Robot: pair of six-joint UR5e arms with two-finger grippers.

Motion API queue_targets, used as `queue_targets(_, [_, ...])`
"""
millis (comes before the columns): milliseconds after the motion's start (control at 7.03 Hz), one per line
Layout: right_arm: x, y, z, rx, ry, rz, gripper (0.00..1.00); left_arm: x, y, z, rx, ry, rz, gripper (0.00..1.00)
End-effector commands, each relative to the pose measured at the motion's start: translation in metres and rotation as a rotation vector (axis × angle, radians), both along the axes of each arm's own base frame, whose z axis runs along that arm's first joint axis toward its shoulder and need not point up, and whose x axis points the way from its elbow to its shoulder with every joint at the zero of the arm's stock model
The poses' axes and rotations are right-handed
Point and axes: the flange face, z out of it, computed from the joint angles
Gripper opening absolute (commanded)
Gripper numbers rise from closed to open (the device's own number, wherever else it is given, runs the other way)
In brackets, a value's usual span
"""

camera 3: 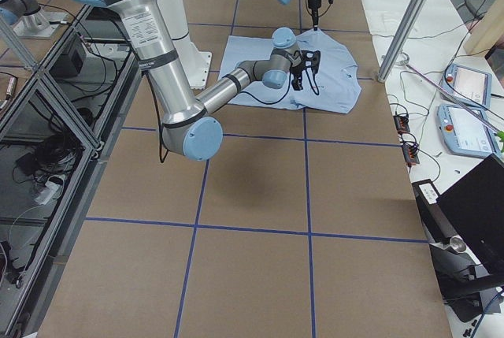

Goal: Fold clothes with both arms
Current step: 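Raise the right gripper while the left arm reaches toward the other sleeve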

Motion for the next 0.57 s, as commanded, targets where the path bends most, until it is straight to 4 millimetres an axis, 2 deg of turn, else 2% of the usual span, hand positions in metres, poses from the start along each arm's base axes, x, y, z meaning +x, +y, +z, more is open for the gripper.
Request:
queue_targets(0, [-0.003,-0.002,0.006,-0.007,0.010,0.001,1.00,0.002,-0.003,-0.006,0.004,0.002,0.000,0.00])
queue_targets(427, [-0.007,-0.006,0.008,-0.011,0.019,0.011,1.00,0.005,-0.007,-0.017,0.008,0.013,-0.006,0.00])
